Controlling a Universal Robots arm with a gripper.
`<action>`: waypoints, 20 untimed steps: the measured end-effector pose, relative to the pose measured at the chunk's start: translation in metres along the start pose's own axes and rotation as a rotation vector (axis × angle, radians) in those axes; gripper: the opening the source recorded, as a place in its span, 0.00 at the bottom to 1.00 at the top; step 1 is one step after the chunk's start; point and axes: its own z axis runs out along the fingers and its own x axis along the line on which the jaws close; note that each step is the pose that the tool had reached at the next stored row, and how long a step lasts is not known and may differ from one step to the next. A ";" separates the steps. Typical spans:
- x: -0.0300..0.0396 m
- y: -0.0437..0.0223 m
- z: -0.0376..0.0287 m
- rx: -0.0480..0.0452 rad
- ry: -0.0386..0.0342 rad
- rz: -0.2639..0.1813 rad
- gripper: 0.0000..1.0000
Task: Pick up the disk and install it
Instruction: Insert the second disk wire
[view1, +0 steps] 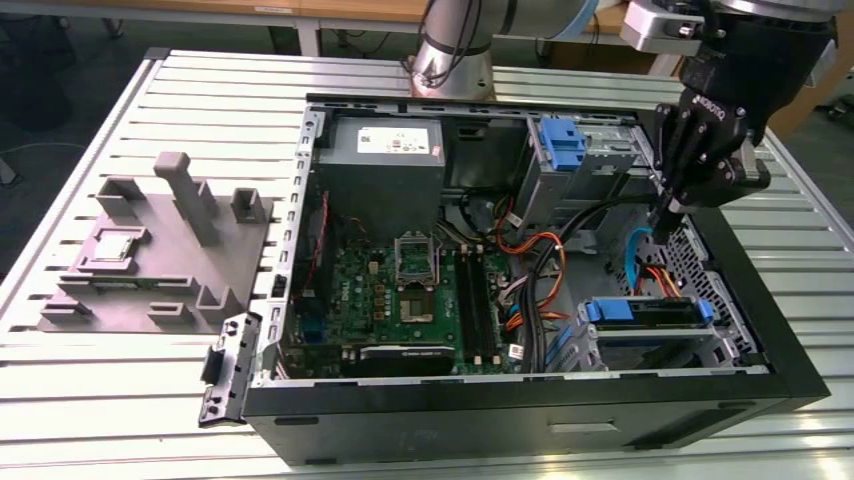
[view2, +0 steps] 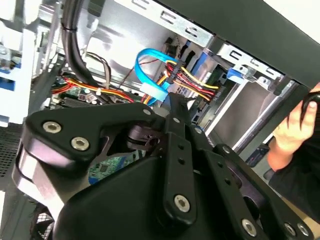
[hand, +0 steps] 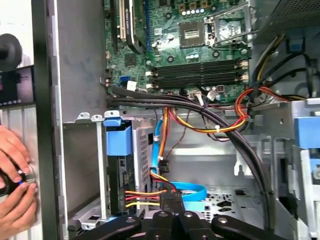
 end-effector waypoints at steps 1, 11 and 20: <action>-0.0001 0.0000 0.0005 0.0008 0.0110 0.000 0.11; -0.0015 0.0001 0.0065 0.0057 0.0828 0.001 0.19; -0.0023 0.0001 0.0101 0.0059 0.0843 0.001 0.17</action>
